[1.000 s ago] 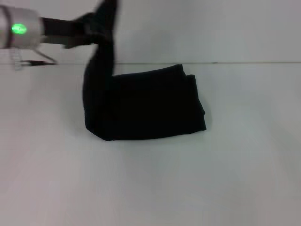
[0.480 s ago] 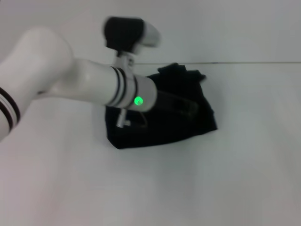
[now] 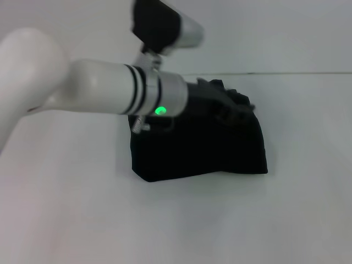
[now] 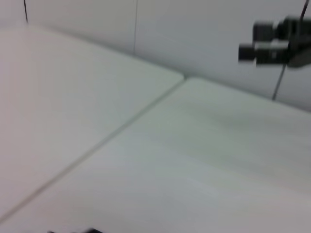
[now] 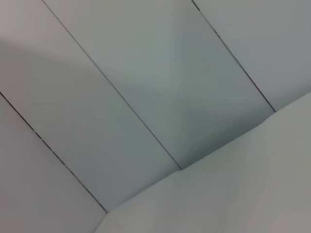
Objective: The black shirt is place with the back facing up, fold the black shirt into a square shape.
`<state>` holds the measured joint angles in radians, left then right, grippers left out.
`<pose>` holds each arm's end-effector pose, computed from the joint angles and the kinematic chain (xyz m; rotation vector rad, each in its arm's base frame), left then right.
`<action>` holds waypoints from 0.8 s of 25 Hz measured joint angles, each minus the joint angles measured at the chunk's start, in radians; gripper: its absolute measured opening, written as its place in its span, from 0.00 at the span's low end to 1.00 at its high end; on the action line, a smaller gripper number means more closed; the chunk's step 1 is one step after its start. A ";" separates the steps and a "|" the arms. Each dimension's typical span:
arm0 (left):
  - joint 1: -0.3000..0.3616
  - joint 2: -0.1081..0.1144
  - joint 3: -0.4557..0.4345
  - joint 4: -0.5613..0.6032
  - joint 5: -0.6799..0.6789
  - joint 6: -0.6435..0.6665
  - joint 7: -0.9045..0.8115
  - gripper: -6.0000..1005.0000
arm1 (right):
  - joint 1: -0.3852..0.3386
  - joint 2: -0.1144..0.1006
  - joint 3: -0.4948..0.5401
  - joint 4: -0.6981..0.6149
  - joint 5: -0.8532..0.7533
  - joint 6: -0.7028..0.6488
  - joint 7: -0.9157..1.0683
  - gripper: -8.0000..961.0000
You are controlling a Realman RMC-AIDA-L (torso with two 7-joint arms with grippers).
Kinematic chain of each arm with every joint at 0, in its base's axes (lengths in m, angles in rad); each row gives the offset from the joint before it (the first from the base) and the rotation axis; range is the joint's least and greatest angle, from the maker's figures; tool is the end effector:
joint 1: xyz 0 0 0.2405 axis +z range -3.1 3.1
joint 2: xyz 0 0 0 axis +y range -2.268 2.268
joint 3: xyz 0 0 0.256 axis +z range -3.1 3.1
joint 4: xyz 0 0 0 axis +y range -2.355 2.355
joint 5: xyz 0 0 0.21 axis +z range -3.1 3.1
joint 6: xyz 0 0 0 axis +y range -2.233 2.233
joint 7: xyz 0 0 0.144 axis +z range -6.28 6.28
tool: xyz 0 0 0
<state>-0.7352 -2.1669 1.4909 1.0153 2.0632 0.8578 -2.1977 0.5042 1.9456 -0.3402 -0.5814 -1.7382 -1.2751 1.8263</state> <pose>-0.0905 0.4030 -0.0817 -2.6531 -0.5823 -0.3401 0.3308 0.3742 0.1275 -1.7786 1.2277 1.1091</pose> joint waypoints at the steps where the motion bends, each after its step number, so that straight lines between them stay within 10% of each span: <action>1: 0.015 0.000 -0.025 0.018 -0.004 0.000 -0.012 0.33 | 0.002 -0.001 -0.006 0.000 -0.004 0.003 0.011 0.78; 8: 0.021 0.037 -0.350 -0.016 -0.016 0.154 -0.298 0.53 | 0.049 -0.042 -0.112 0.001 -0.148 0.009 0.216 0.78; 16: 0.008 0.167 -0.604 -0.209 -0.022 0.495 -0.407 0.91 | 0.138 -0.099 -0.232 0.001 -0.428 -0.063 0.527 0.78; 20: 0.011 0.222 -0.669 -0.300 -0.024 0.599 -0.363 0.94 | 0.196 -0.111 -0.241 0.002 -0.546 -0.088 0.620 0.78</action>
<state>-0.7238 -1.9453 0.8217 0.7157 2.0391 1.4569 -2.5603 0.7006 1.8342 -0.5812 -0.5799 -2.2842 -1.3634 2.4467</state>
